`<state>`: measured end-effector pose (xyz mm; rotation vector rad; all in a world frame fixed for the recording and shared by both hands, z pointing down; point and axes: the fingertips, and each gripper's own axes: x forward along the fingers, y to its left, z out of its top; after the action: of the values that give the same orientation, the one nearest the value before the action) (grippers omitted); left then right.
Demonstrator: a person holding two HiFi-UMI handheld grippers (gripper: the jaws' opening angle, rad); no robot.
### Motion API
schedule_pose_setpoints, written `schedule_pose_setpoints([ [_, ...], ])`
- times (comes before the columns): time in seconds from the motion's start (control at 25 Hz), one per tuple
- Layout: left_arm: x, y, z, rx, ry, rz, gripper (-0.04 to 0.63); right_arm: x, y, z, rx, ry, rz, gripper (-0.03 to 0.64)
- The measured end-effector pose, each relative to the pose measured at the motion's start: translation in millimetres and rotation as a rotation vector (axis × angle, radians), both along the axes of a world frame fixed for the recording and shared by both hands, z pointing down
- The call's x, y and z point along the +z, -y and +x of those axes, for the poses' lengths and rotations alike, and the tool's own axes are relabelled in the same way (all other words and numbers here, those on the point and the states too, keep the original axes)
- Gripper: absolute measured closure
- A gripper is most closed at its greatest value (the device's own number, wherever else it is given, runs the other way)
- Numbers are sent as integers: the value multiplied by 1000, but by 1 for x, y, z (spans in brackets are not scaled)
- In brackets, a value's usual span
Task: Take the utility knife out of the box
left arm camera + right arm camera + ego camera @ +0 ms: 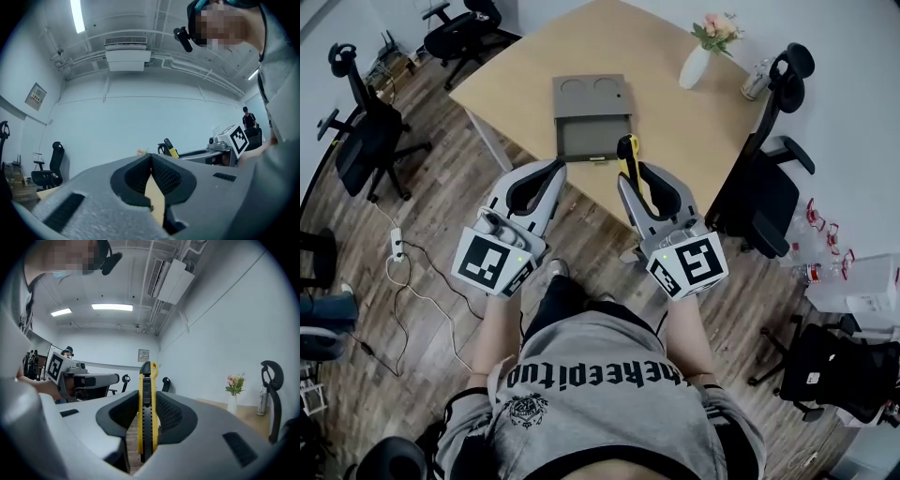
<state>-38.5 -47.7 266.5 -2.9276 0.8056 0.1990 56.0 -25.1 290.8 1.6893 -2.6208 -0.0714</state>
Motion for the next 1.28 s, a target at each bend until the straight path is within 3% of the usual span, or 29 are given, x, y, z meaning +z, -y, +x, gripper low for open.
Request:
schedule_pose_setpoints([
  [1.28, -4, -42, 20, -42, 8, 22, 578, -11, -40, 21, -40, 19, 59, 497],
])
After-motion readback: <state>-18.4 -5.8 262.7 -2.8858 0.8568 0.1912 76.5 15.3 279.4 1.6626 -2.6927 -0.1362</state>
